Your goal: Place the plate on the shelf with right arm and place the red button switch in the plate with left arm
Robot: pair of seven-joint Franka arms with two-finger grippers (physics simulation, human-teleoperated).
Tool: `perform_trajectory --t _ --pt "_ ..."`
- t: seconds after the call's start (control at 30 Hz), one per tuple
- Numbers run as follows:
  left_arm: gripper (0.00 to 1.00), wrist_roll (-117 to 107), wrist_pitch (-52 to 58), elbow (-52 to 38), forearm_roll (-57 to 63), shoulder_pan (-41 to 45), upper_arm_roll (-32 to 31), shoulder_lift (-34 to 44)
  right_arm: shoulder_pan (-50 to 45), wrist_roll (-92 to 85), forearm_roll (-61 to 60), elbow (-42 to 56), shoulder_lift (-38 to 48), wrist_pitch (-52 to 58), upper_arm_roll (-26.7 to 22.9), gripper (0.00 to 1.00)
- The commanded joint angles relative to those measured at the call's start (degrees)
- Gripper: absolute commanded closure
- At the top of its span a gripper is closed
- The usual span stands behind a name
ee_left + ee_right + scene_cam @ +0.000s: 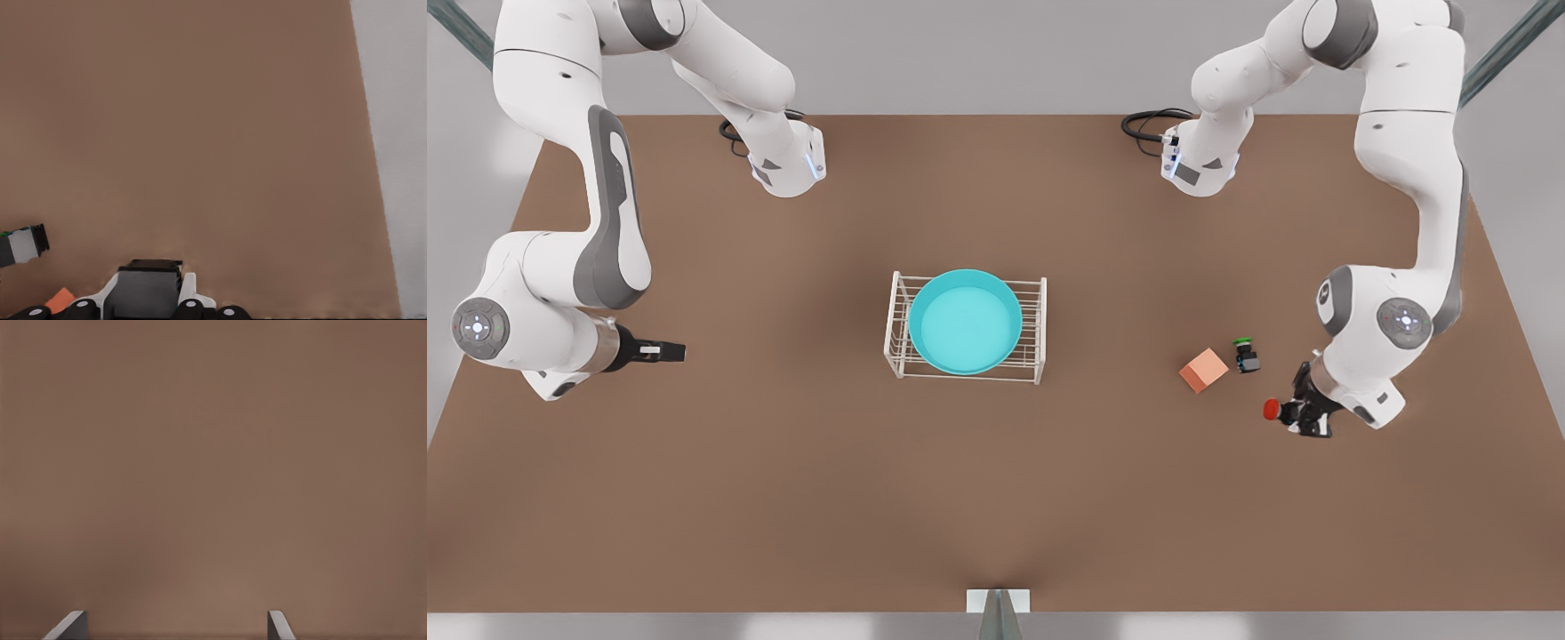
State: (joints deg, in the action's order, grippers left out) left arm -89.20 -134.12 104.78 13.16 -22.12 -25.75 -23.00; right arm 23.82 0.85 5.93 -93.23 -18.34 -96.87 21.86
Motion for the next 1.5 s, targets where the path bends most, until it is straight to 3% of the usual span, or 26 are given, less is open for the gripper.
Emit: perform_trajectory --t 0.0,0.23,0.3,0.4,0.57,0.7,0.73,0.77,0.9,0.93,1.0,1.1,1.17,1.2,1.23,1.27,1.47 --pt "0.61 -10.28 9.49 -2.81 -3.75 4.09 -1.67 -0.37 0.00 -1.38 -0.04 0.07 0.06 0.10 0.03 0.00" --pt "0.61 -16.18 4.67 -14.86 -18.68 21.58 -2.20 -3.19 0.09 -1.56 0.05 0.07 -0.38 0.10 0.03 0.00" --pt "0.61 -16.44 -1.84 -14.86 -25.28 26.59 -2.29 -3.28 0.09 -1.47 0.05 0.07 -0.38 0.10 0.03 0.00" --pt "0.60 -19.08 -12.83 -14.69 -25.99 34.59 -2.29 -5.21 0.00 -1.29 0.05 0.07 -0.38 0.10 0.03 0.00" --pt "0.60 -20.40 -16.09 -13.72 -25.03 42.07 -2.11 -6.88 0.00 -1.20 0.05 -0.02 -0.38 0.10 0.03 0.00" --pt "0.57 -20.31 -16.00 -5.90 -19.84 43.65 -2.11 -7.49 0.00 -1.20 0.05 0.07 -0.47 0.19 0.03 0.00" --pt "0.49 -20.31 -16.09 -5.28 -19.75 43.65 -2.11 -7.49 0.00 -1.20 0.14 0.07 -0.38 0.19 0.03 0.00" --pt "0.00 -20.57 -15.82 -5.28 -19.75 43.65 -2.11 -7.41 0.00 -1.20 0.14 0.07 -0.38 0.19 0.03 0.00" --pt "0.00 -24.00 -14.25 -5.20 -19.66 43.65 -2.02 -6.97 0.00 -1.20 0.14 0.07 -0.38 0.10 0.03 0.00" --pt "0.00 -23.39 -4.34 -6.51 -11.68 43.12 -1.85 -4.51 0.00 -1.20 0.14 0.07 -0.47 0.19 0.03 0.00" --pt "0.00 1.03 32.42 -17.59 -3.76 38.91 -1.67 4.01 0.00 -1.29 0.14 0.07 -0.47 0.19 0.03 0.00" --pt "0.00 56.92 55.71 -17.85 0.38 26.78 -1.14 11.75 0.00 -1.38 0.22 0.07 -0.47 0.45 0.03 0.00" --pt "0.00 68.63 59.06 -20.48 -4.29 18.95 -1.23 12.02 0.00 -1.47 0.14 0.07 -0.47 0.45 0.03 0.00" --pt "0.00 86.60 60.91 -24.00 -5.59 17.72 7.69 11.58 0.00 -1.47 0.22 0.07 -0.47 0.45 0.03 0.00" --pt "0.00 103.18 54.78 -23.13 -15.87 21.41 22.41 12.37 0.00 -1.47 0.22 0.07 -0.47 0.45 0.03 0.00" --pt "0.00 102.65 35.09 -2.24 -17.47 21.50 22.59 25.36 0.00 -1.47 0.22 0.07 -0.47 0.45 0.03 0.00" --pt "0.00 99.84 34.36 -5.46 -17.29 20.89 22.68 20.63 0.00 -1.29 0.22 0.07 -1.17 0.54 0.03 0.00"
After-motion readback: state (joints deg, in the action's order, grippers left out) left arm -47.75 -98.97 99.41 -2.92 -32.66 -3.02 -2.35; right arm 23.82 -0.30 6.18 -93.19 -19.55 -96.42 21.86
